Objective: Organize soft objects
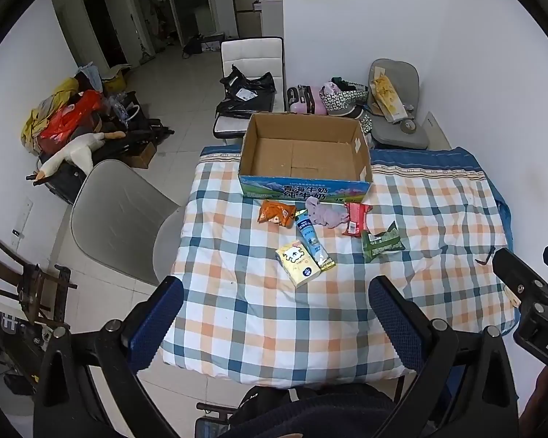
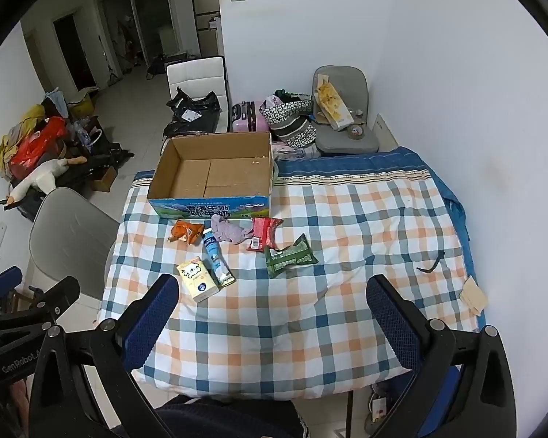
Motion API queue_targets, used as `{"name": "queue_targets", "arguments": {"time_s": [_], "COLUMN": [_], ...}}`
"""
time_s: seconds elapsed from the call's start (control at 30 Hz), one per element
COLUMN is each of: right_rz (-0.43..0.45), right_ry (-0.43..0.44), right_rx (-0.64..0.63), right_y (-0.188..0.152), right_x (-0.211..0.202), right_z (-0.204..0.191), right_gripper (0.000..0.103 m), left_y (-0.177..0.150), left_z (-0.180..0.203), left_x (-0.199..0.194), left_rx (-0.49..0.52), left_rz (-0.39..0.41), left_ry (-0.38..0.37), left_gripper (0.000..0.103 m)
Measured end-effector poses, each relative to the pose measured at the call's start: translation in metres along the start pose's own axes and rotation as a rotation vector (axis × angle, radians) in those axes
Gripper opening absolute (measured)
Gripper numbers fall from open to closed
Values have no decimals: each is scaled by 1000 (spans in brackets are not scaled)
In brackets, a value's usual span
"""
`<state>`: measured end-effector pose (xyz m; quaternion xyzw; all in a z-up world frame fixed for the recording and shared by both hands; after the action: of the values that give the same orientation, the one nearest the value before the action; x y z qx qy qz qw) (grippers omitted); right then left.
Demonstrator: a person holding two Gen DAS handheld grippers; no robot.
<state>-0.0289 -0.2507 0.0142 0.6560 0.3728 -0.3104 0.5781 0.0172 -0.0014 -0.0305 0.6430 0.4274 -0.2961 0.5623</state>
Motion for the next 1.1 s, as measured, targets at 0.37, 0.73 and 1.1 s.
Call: {"name": "queue_targets", "arguments": {"time_s": [0.37, 0.73, 1.1], "right_rz": [0, 6, 7], "right_ry": [-4, -10, -10], "right_rx": [2, 21, 20], "right_y": [0, -5, -6], "right_x": [-2, -9, -9], "right_z": [2, 10, 8], "right_gripper": [103, 103, 103], "left_y": [3, 5, 8], "left_z": [1, 2, 1], "left_x": [-1, -3, -2], "left_rx": [4, 4, 0], "left_rz": [0, -2, -1], "left_ry": [-2, -3, -1], "left_gripper": [103, 103, 103]}}
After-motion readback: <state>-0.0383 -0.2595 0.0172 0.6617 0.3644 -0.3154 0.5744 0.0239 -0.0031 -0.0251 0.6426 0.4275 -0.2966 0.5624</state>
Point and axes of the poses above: each gripper's, at about its wrist camera, not at the fingertips, and x roughly the way its jaws point, z to its right, y to its top, the point moved 5 cm from there along x, roughly the way its jaws point, and after that the axes turned 11 degrees about y, right-handed, at the moved point
